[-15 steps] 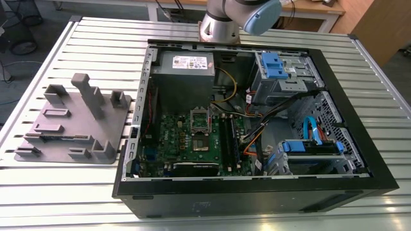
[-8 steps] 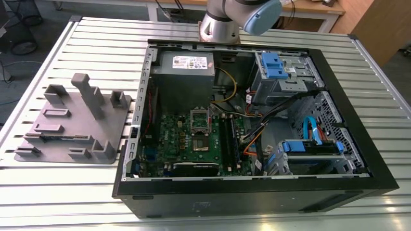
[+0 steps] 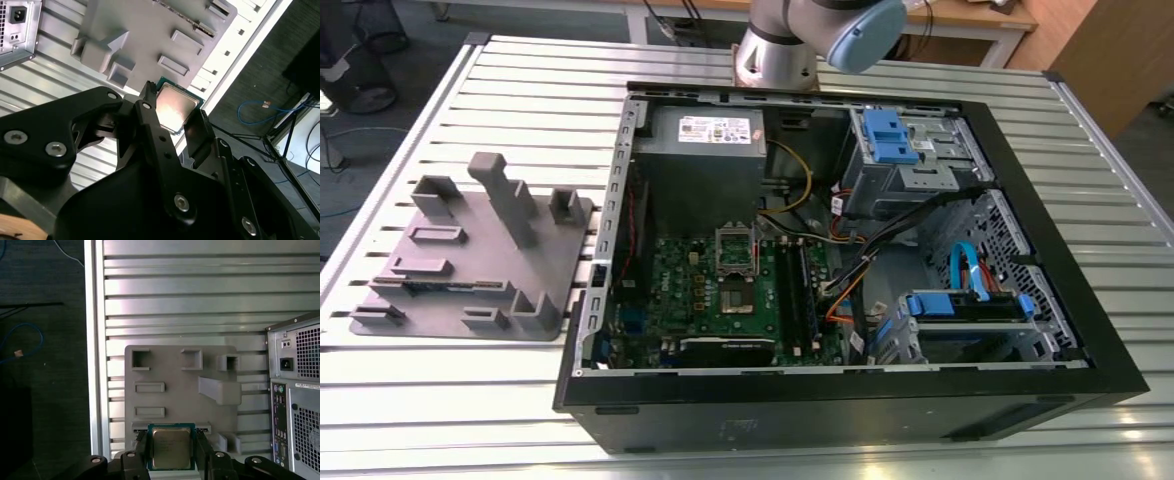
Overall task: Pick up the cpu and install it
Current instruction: 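Pick up the cpu and move it towards the insertion slot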
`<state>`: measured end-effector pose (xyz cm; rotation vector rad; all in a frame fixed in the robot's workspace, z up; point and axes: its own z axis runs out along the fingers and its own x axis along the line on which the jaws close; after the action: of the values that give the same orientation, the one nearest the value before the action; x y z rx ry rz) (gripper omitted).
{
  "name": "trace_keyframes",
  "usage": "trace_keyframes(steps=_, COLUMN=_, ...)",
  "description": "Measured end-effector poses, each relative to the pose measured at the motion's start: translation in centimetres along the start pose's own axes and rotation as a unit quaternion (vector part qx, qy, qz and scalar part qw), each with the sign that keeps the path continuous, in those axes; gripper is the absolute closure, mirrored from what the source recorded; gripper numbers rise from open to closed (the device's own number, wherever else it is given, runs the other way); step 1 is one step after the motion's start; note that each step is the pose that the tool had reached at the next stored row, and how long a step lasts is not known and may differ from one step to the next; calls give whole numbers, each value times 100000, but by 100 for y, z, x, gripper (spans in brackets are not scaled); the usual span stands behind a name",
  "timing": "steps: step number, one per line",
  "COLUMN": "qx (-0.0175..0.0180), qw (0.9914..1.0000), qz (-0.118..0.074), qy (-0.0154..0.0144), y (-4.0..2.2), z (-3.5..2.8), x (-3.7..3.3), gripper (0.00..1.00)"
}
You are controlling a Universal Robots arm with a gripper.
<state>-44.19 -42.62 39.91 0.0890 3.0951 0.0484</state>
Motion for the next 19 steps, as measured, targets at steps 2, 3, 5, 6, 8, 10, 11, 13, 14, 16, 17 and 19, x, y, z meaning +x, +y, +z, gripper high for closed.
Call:
trace_keyframes(steps=2, qx=-3, qw=100000, qz=1, qy=-5, y=1, z=3, x=-20, gripper=53)
trace_keyframes(steps=3, qx=-1, qw=100000, qz=-2, qy=-4, y=2, z=3, x=-29, gripper=53)
trace_keyframes(steps=5, qx=-2, qw=100000, qz=3, qy=-5, y=2, z=4, x=-35, gripper=53)
trace_keyframes(steps=6, qx=-1, qw=100000, qz=5, qy=-2, y=2, z=3, x=-35, gripper=53)
trace_keyframes(steps=8, qx=-1, qw=100000, qz=-3, qy=-3, y=2, z=4, x=-37, gripper=53)
trace_keyframes(steps=10, qx=0, qw=100000, qz=0, qy=-3, y=2, z=4, x=-38, gripper=53)
trace_keyframes(steps=11, qx=-3, qw=100000, qz=-2, qy=-2, y=2, z=4, x=-39, gripper=53)
trace_keyframes(steps=13, qx=2, qw=100000, qz=-8, qy=3, y=3, z=3, x=-48, gripper=53)
trace_keyframes(steps=14, qx=0, qw=100000, qz=-7, qy=1, y=3, z=4, x=-53, gripper=53)
trace_keyframes(steps=16, qx=-1, qw=100000, qz=-3, qy=-3, y=3, z=5, x=-65, gripper=53)
trace_keyframes(steps=17, qx=2, qw=100000, qz=-4, qy=0, y=4, z=5, x=-71, gripper=53)
trace_keyframes(steps=19, qx=-1, qw=100000, qz=0, qy=-3, y=5, z=6, x=-84, gripper=53)
